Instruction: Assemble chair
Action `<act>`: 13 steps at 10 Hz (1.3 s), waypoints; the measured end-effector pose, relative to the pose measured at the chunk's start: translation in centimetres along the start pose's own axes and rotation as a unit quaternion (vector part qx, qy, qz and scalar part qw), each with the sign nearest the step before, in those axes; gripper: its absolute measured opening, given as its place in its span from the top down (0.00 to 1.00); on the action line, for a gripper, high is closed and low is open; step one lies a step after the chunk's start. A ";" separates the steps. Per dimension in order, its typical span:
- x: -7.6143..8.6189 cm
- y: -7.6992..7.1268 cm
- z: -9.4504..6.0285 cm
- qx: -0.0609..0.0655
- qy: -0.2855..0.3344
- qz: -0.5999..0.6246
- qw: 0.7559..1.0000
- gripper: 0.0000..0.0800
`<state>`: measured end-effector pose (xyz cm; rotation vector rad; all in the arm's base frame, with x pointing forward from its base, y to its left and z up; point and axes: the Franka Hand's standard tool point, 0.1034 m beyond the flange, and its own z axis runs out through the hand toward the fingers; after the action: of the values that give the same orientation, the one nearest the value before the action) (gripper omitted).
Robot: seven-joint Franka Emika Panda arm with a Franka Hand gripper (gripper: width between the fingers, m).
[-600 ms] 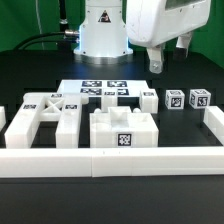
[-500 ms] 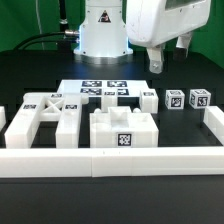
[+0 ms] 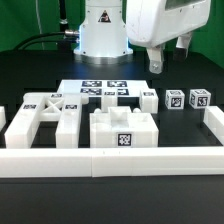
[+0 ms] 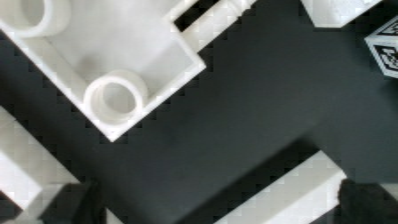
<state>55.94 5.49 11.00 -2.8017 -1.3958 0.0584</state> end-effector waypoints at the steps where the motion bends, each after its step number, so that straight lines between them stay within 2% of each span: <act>1: -0.9 1.1 0.8 -0.001 -0.001 -0.033 0.999 0.19; 2: -1.6 2.2 1.9 -0.004 0.000 -0.049 0.999 0.19; 3: -2.2 3.3 3.0 -0.001 -0.002 -0.069 0.998 0.19; 4: -2.5 4.4 3.6 0.000 -0.002 -0.077 0.997 0.19; 5: -2.6 4.8 3.7 -0.001 -0.001 -0.074 0.997 0.19; 7: -2.5 4.7 3.8 0.000 -0.001 -0.068 0.998 0.19; 10: -2.5 4.6 3.9 0.002 -0.001 0.045 0.999 0.19; 13: -2.5 4.1 5.5 0.009 -0.009 0.227 0.974 0.19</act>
Offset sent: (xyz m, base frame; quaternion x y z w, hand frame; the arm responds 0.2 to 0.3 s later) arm 0.0358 -0.0279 -0.0281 -0.0031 0.0378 -0.0838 0.9958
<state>57.46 0.99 5.45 -3.0448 -0.7218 0.0992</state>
